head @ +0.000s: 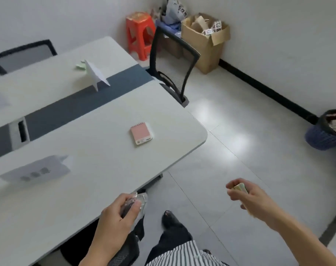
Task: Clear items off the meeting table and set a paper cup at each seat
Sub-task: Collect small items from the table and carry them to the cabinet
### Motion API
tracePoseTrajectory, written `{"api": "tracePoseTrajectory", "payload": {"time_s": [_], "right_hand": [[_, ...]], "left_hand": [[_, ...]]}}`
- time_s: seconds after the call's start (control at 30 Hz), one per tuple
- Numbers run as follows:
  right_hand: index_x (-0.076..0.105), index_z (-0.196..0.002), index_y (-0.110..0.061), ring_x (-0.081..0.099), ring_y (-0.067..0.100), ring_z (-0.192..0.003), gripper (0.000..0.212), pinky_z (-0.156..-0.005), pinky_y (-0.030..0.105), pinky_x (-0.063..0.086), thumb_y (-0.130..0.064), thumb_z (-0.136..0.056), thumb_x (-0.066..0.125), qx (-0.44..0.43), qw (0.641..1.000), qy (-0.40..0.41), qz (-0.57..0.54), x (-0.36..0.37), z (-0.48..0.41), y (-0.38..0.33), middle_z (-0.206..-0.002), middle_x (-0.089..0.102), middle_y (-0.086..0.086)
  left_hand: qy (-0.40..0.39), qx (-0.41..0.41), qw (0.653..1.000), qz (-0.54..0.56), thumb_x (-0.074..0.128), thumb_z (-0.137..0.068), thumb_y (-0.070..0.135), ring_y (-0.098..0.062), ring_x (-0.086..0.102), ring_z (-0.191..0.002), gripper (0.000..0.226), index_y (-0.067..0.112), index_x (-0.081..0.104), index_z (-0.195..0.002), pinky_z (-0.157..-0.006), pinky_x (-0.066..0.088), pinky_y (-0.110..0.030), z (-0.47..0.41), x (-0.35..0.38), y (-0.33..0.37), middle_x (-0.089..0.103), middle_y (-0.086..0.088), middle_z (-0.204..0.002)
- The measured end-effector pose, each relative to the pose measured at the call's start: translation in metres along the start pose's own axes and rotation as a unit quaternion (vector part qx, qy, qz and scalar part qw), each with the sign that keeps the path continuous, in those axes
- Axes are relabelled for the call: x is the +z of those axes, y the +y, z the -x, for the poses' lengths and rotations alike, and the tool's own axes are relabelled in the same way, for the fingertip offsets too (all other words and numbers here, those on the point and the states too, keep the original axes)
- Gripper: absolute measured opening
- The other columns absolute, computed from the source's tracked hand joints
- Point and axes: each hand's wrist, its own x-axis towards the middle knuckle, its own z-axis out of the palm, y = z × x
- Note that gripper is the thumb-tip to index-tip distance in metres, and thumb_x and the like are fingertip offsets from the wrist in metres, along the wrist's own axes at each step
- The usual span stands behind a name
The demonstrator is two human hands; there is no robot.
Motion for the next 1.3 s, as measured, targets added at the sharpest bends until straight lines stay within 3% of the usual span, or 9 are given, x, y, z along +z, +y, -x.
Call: {"api": "tracePoseTrajectory", "payload": {"time_s": [0.17, 0.3, 0.43, 0.57, 0.67, 0.83, 0.97, 1.1, 1.3], "right_hand": [[0.061, -0.100, -0.025, 0.044, 0.013, -0.053, 0.010, -0.047, 0.022, 0.037, -0.027, -0.090, 0.061, -0.082, 0.987, -0.063, 0.121, 0.039, -0.082, -0.069, -0.082, 0.057, 0.001], [0.056, -0.113, -0.027, 0.058, 0.016, -0.082, 0.024, -0.072, 0.029, 0.047, -0.035, -0.090, 0.055, -0.185, 0.943, -0.067, 0.270, 0.080, -0.129, -0.131, -0.111, 0.056, -0.003], [0.051, -0.126, -0.023, 0.054, 0.026, -0.111, 0.040, -0.087, 0.037, 0.046, -0.041, -0.090, 0.050, -0.331, 0.836, -0.047, 0.435, 0.118, -0.185, -0.177, -0.136, 0.047, -0.001], [0.045, -0.133, -0.020, 0.049, 0.032, -0.116, 0.049, -0.088, 0.042, 0.043, -0.042, -0.089, 0.048, -0.421, 0.704, -0.067, 0.568, 0.161, -0.263, -0.211, -0.143, 0.042, 0.007], [0.043, -0.134, -0.015, 0.047, 0.035, -0.117, 0.053, -0.088, 0.044, 0.043, -0.040, -0.087, 0.051, -0.444, 0.649, -0.074, 0.613, 0.190, -0.310, -0.225, -0.142, 0.042, 0.011], [0.052, -0.127, -0.014, 0.048, 0.037, -0.122, 0.055, -0.094, 0.048, 0.041, -0.046, -0.082, 0.060, -0.495, 0.620, -0.113, 0.598, 0.211, -0.341, -0.223, -0.142, 0.047, 0.014], [0.036, -0.144, -0.023, 0.027, 0.031, -0.142, 0.081, -0.113, 0.052, 0.025, -0.072, -0.080, 0.044, -0.512, 0.599, -0.179, 0.589, 0.204, -0.346, -0.223, -0.155, 0.031, 0.010], [0.036, -0.144, -0.025, 0.021, 0.027, -0.146, 0.064, -0.113, 0.050, 0.030, -0.056, -0.087, 0.042, -0.544, 0.617, -0.193, 0.534, 0.185, -0.355, -0.249, -0.158, 0.027, 0.006], [0.025, -0.150, -0.036, 0.007, 0.021, -0.150, 0.080, -0.112, 0.044, 0.030, -0.044, -0.082, 0.066, -0.562, 0.406, -0.291, 0.659, 0.186, -0.384, -0.303, -0.163, 0.006, -0.001]], "left_hand": [[0.067, -0.064, 0.995, 0.040, 0.059, -0.077, 0.055, -0.022, 0.066, -0.079, 0.031, 0.026, 0.065, -0.088, -0.072, 0.050, -0.028, -0.029, -0.023, -0.017, 0.071, -0.002, -0.079], [0.124, -0.083, 0.987, 0.063, 0.060, -0.079, 0.064, -0.017, 0.067, -0.079, 0.039, 0.027, 0.065, -0.087, -0.076, 0.053, -0.034, -0.057, -0.034, -0.006, 0.072, 0.003, -0.082], [0.156, -0.103, 0.979, 0.081, 0.063, -0.085, 0.050, -0.024, 0.066, -0.079, 0.025, 0.025, 0.064, -0.087, -0.078, 0.054, -0.042, -0.073, -0.033, 0.001, 0.071, -0.003, -0.079], [0.196, -0.157, 0.961, 0.118, 0.054, -0.072, 0.066, -0.025, 0.069, -0.079, 0.036, 0.036, 0.062, -0.090, -0.078, 0.056, -0.046, -0.073, -0.029, 0.000, 0.072, -0.009, -0.089], [0.237, -0.202, 0.941, 0.134, 0.053, -0.071, 0.067, -0.029, 0.068, -0.081, 0.038, 0.034, 0.063, -0.089, -0.077, 0.055, -0.047, -0.065, -0.023, -0.005, 0.071, -0.009, -0.084], [0.260, -0.272, 0.914, 0.154, 0.057, -0.073, 0.062, -0.036, 0.064, -0.078, 0.036, 0.031, 0.064, -0.090, -0.061, 0.051, -0.029, -0.053, -0.008, -0.003, 0.069, -0.015, -0.080], [0.275, -0.284, 0.904, 0.163, 0.055, -0.075, 0.066, -0.035, 0.064, -0.083, 0.042, 0.027, 0.065, -0.090, -0.073, 0.054, -0.047, -0.064, -0.003, 0.000, 0.070, -0.012, -0.082], [0.309, -0.283, 0.892, 0.168, 0.060, -0.079, 0.053, -0.021, 0.064, -0.085, 0.023, 0.031, 0.064, -0.085, -0.071, 0.052, -0.029, -0.081, -0.003, 0.012, 0.070, 0.005, -0.090], [0.328, -0.298, 0.879, 0.175, 0.062, -0.084, 0.039, -0.016, 0.066, -0.077, 0.012, 0.027, 0.064, -0.086, -0.065, 0.054, -0.030, -0.090, -0.003, 0.020, 0.071, 0.011, -0.083]]}}
